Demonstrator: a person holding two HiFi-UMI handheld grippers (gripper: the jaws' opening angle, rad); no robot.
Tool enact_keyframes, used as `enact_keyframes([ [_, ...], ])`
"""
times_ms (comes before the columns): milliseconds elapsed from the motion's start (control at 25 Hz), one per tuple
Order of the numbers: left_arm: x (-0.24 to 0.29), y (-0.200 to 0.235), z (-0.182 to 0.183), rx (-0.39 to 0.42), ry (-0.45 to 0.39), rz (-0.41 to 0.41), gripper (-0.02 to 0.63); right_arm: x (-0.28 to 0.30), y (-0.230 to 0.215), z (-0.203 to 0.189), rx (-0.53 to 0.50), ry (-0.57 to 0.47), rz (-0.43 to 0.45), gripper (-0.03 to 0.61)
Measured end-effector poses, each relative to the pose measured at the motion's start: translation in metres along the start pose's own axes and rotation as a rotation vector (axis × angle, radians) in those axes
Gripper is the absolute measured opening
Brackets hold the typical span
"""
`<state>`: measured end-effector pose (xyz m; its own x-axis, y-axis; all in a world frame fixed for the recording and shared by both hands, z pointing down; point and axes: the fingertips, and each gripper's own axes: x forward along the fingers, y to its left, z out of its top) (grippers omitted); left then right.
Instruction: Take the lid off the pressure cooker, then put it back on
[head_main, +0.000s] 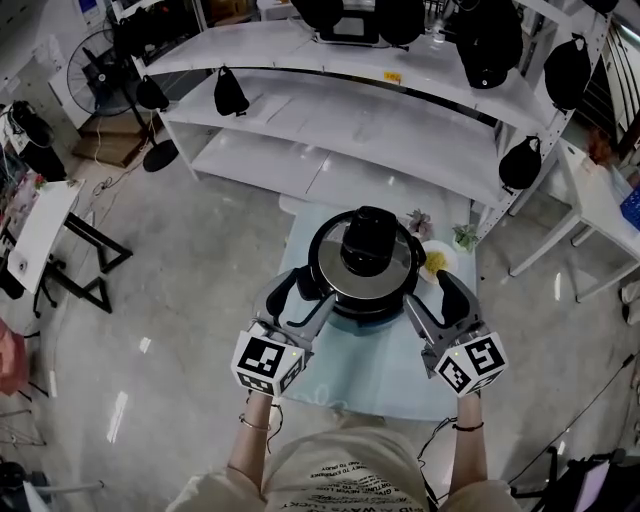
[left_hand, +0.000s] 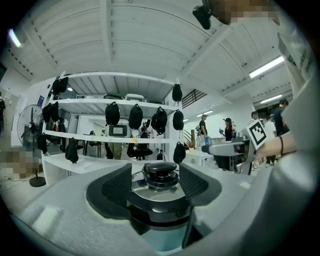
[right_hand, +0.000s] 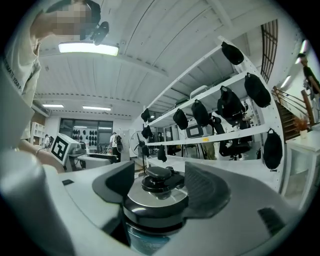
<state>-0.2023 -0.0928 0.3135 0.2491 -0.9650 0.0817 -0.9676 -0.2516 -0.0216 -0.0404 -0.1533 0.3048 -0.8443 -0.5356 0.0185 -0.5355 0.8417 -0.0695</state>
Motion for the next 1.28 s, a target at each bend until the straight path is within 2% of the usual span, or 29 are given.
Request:
enact_keyframes([
  [480, 0.065, 0.006, -0.012, 0.083, 0.127, -0.197, 0.284, 0.058, -0.013, -0.013, -0.022, 0.099, 0.202, 0.296],
  [920, 0.101, 0.012, -0.025, 0.232, 0.292, -0.487, 0.285, 0.095, -0.003, -0.029, -0.064, 0.219, 0.411, 0.308],
  [1080, 0.109, 0.014, -0.031, 0.289, 0.38, -0.599, 0.293, 0.104, -0.001, -0.033, -0.077, 0.259, 0.454, 0.312],
  [1280, 0.116, 0.004, -0.036, 0.337, 0.42, -0.746, 0.298, 0.111, 0.005, -0.038, -0.09, 0.309, 0.499, 0.314],
])
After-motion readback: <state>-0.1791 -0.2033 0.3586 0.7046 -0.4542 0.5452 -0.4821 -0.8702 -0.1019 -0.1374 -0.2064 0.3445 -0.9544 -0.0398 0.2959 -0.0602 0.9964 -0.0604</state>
